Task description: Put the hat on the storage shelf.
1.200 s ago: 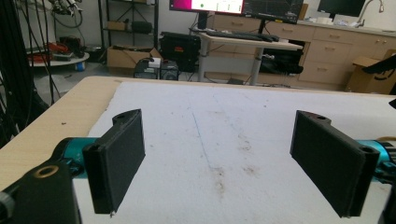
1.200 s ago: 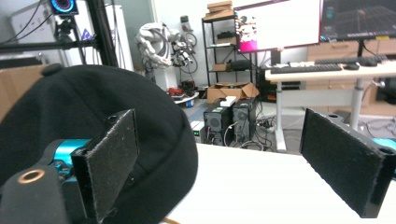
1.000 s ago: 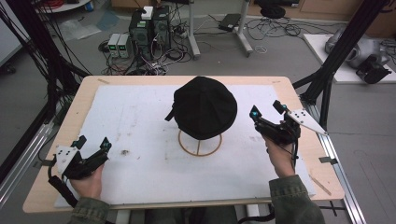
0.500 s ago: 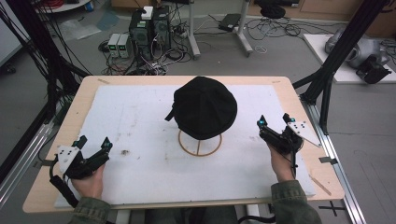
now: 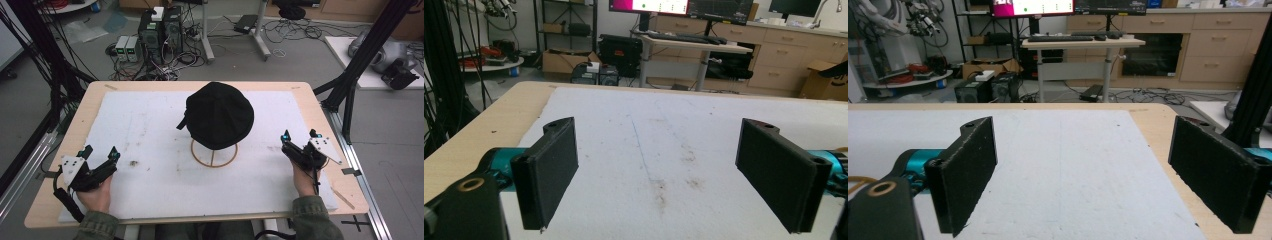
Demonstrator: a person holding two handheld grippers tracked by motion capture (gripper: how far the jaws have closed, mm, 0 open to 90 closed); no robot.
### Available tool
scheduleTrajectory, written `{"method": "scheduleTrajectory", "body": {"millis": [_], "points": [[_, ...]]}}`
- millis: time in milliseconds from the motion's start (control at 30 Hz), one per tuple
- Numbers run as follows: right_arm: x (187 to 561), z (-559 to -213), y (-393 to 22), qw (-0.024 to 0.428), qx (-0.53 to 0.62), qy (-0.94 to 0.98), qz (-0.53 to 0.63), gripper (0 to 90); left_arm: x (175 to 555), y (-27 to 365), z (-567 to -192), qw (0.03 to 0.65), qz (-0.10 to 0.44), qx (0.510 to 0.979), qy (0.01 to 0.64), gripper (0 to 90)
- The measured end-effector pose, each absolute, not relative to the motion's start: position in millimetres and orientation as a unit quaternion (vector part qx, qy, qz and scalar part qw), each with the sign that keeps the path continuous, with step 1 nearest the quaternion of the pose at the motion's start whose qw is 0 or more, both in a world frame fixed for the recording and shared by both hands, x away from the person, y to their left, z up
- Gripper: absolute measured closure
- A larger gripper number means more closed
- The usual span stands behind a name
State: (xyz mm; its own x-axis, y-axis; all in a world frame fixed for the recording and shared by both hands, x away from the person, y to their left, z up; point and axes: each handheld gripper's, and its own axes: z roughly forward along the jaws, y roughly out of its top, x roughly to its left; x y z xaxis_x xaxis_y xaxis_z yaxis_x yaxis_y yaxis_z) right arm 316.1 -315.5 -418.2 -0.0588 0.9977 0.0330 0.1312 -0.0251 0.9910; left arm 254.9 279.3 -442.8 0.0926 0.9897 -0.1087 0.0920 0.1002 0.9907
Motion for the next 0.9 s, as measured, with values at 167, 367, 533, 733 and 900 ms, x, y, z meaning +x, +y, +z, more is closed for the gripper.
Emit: {"method": "scheduleTrajectory", "body": {"millis": [167,367,533,733,900], "points": [[313.0,-418.0,-317.0,0.453,0.521,0.534,0.488,11.3,254.8,279.1,-442.8,0.524,0.426,0.520,0.524,17.4],[309.1,-421.0,-316.5,0.466,0.532,0.514,0.485,11.3,255.4,278.0,-443.5,0.524,0.426,0.518,0.526,17.4],[309.7,-426.0,-321.3,0.459,0.535,0.522,0.481,11.3,255.4,278.3,-443.5,0.524,0.425,0.517,0.527,17.4],[308.9,-426.8,-318.7,0.454,0.530,0.530,0.482,11.3,255.7,278.4,-443.7,0.525,0.423,0.517,0.528,17.4],[309.2,-428.2,-316.9,0.457,0.523,0.537,0.479,11.3,255.8,278.6,-443.8,0.524,0.423,0.518,0.528,17.4]]}}
